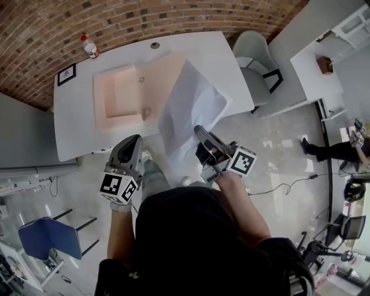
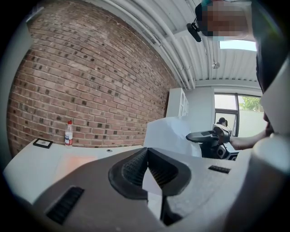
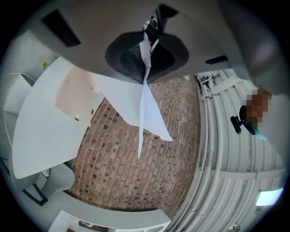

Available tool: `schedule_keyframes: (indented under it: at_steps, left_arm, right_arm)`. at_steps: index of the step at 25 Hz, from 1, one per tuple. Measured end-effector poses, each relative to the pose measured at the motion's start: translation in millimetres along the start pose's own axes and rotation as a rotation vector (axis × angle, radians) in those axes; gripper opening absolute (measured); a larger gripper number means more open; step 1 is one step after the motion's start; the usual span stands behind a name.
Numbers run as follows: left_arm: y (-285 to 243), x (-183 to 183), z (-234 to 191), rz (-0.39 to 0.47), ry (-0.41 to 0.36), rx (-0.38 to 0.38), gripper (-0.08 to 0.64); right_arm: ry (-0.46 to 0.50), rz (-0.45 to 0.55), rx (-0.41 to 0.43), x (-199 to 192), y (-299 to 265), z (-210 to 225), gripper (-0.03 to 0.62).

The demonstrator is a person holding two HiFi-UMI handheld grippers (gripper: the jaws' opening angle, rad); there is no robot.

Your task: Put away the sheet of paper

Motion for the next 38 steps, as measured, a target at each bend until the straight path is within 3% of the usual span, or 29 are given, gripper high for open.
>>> schedule_keyframes:
  at_steps: [12, 20, 27, 38]
  left_arm:
    - [-34, 30, -164, -0.039, 0.026, -0.054, 0.003]
    - [-32, 27, -234, -0.066, 0.001, -0.081, 0.005]
    - [-28, 8, -269, -0.078, 0.054, -0.031, 0.005]
    - [-47, -37, -276, -0.156, 0.087, 0.064, 0.005]
  right_arm:
    - [-0.008, -0.022, -0.100, 13, -149, 25, 0.011]
    - [-0.041, -0.047, -0.142, 2, -221, 42, 0.011]
    - [-0.033, -0.104, -0.178, 12, -242, 52, 0.011]
    - [-0.046, -0.211, -0.251, 53, -231, 84, 0.011]
Point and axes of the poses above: the fingertips, and each gripper's own axes: y backward along the fingers, z to its right, x out of its top, the point moved 10 cm from there along y, backward along the fingers, and after that the axes turned 5 degrees about -z, right-handed, at the moved point
